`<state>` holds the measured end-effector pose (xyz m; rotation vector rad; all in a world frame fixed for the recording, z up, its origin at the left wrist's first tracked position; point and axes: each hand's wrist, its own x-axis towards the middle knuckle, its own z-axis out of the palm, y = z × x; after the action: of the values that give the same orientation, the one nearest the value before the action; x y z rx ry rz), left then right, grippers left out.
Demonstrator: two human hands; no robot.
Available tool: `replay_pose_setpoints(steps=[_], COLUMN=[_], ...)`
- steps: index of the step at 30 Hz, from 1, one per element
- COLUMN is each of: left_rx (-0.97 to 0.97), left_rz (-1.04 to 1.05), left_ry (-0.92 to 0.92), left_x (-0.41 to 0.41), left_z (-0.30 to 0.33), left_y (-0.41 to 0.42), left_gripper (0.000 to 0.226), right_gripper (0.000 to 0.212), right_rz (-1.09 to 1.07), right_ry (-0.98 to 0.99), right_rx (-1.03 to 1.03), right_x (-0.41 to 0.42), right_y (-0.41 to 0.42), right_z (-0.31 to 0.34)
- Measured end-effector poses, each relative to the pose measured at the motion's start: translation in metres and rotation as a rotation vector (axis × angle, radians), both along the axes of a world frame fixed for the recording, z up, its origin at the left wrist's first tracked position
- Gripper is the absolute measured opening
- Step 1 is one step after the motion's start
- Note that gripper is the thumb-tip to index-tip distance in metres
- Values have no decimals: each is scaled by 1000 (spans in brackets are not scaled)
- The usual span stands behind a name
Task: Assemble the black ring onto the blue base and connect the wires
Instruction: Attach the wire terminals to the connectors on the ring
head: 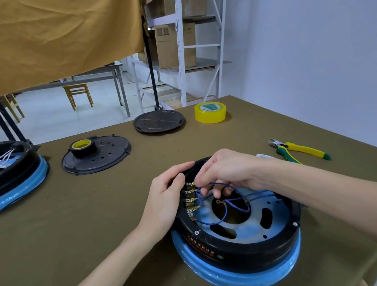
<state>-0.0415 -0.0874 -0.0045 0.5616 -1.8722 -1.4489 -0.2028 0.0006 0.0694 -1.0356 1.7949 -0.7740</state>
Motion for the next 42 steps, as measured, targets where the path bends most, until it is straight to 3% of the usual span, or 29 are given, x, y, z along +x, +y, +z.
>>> replay_pose_setpoints(steps=[18, 31, 42], left_rx=[-8, -20, -56], left_rz=[3, 5, 27], left_ry=[9, 4, -17], left_x=[1, 1, 1], left_z=[1, 3, 3], left_y=[1, 2, 4], left_gripper=[39, 40, 42], right_gripper=[10, 18, 2], right_rz=[3, -3, 23], right_ry=[-22, 73, 134], right_rx=[-25, -12, -97], right_x=[-2, 8, 11], right_y=[2, -3, -1], right_z=[-2, 3, 2])
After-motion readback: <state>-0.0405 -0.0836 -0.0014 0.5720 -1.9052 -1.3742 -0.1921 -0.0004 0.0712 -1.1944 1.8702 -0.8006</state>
